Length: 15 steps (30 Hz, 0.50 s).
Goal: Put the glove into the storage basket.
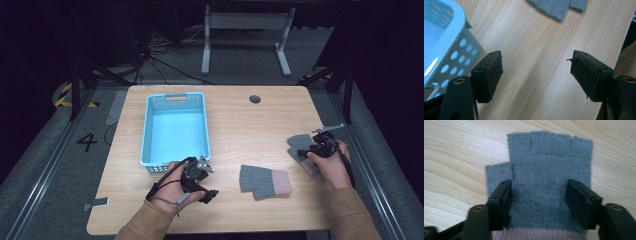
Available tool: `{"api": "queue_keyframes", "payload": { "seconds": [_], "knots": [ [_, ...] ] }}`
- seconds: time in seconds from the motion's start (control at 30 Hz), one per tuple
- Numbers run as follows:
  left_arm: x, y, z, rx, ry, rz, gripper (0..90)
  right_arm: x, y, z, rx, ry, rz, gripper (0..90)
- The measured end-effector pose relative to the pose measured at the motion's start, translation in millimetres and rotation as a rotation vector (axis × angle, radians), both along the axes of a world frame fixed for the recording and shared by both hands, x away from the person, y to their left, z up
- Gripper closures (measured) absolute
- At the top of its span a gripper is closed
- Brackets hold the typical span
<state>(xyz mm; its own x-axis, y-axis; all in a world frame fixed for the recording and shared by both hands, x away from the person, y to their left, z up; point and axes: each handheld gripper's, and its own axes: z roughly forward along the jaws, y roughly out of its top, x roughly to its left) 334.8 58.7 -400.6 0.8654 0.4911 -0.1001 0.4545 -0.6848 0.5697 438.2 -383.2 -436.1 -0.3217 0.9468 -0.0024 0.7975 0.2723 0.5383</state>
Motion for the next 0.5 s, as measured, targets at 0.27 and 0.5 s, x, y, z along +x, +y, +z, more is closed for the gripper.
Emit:
{"api": "queue_keyframes", "payload": {
  "seconds": [0.27,0.5],
  "knots": [
    [-0.5,-1.0,-0.2,0.005,-0.001,-0.004,26.5,-1.5,2.4,1.6,-0.024,0.013,-0.006,45.7],
    [-0.2,-0.7,-0.5,0.003,0.000,-0.005,26.5,-4.2,1.4,4.6,-0.031,0.032,0.004,67.9]
  ]
}}
